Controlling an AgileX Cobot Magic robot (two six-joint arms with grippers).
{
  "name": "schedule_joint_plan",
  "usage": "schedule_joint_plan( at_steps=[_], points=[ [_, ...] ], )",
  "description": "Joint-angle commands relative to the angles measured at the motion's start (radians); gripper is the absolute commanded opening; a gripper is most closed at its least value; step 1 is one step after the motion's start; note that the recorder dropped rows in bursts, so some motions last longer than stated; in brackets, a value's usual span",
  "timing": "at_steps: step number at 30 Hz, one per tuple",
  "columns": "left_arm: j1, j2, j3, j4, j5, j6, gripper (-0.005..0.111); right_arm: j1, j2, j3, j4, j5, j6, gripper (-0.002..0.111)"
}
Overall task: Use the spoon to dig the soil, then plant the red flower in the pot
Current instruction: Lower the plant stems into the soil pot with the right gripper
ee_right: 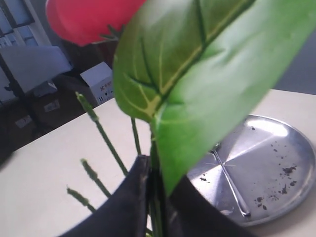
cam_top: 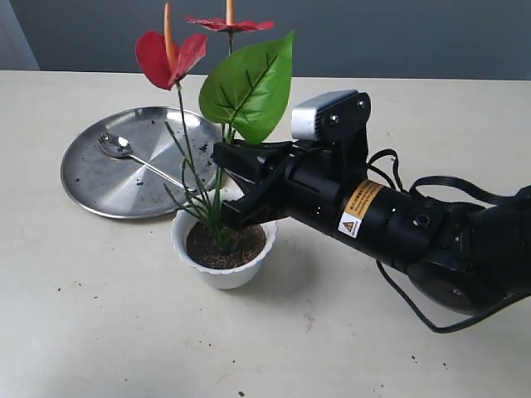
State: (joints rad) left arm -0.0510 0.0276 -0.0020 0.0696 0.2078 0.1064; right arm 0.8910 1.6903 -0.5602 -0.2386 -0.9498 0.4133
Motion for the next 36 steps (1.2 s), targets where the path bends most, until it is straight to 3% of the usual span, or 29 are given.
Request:
schedule_joint_plan(
  at_steps=[1,14,36],
  points=[
    [-0.002,-0.004,0.002,0.001,-0.004,-0.005,0.0,0.007,0.022,0.016,-0.055,0.101,0.009,0.0],
    [-0.002,-0.004,0.002,0.001,-0.007,-0.005,0.0,0.007,0.009,0.058,-0.039,0.142,-0.009,0.0],
    [-0.002,-0.004,0.002,0.001,-0.007,-0.005,0.0,0.007,-0.033,0.089,0.068,0.362,-0.113,0.0]
  ],
)
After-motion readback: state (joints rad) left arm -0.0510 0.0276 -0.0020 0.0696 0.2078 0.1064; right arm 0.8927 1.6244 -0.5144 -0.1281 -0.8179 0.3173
